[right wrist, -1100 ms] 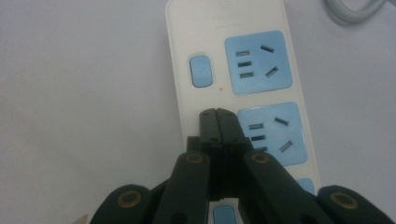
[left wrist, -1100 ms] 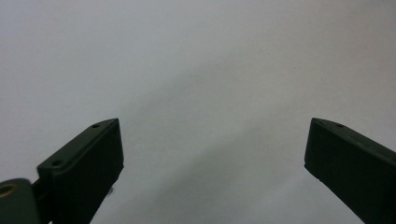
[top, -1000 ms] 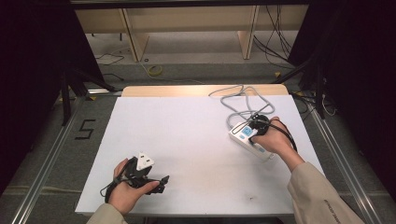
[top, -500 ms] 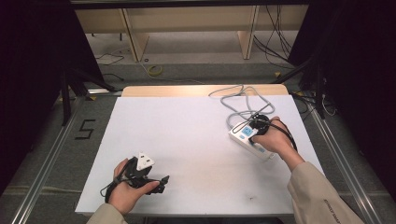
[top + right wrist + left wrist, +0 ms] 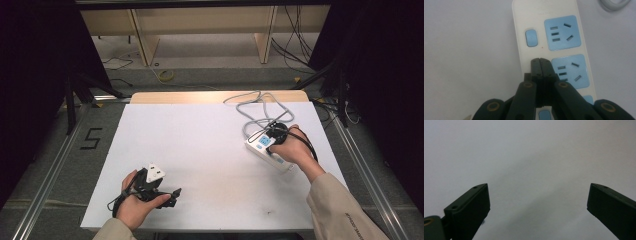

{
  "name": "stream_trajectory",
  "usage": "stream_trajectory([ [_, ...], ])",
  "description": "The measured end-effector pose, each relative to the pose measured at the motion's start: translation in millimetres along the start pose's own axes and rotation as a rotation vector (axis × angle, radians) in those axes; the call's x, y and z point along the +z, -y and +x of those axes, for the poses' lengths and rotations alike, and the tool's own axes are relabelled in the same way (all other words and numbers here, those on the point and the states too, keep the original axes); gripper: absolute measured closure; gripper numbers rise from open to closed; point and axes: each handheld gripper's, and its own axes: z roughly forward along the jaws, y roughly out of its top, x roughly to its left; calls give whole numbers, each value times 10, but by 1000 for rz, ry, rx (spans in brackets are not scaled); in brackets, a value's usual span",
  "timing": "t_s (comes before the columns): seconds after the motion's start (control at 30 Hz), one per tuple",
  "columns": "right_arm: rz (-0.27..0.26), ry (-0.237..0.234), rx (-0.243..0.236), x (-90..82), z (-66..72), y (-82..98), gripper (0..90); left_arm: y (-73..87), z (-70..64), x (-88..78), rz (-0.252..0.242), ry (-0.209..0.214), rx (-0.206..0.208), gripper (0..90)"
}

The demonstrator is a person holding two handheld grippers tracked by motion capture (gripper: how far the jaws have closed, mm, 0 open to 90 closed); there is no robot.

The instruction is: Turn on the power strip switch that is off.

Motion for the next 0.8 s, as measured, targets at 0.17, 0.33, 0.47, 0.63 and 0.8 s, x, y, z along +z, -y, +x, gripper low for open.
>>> stream_trajectory([
  [0.17,4,-1,-6,10,5,-6,900,1,0,0,-1,2,-1,40],
  [0.33,3,-6,-1,8,-1,-3,900,1,1,-2,0,2,1,40],
  [0.47,1,-1,-10,7,3,-1,900,3,5,-1,0,2,1,40],
  [0.63,-12,6,-16,4,10,18,900,2,10,2,2,0,2,40],
  [0.8,-29,-5,-10,5,-4,40,900,3,8,2,3,0,0,40],
])
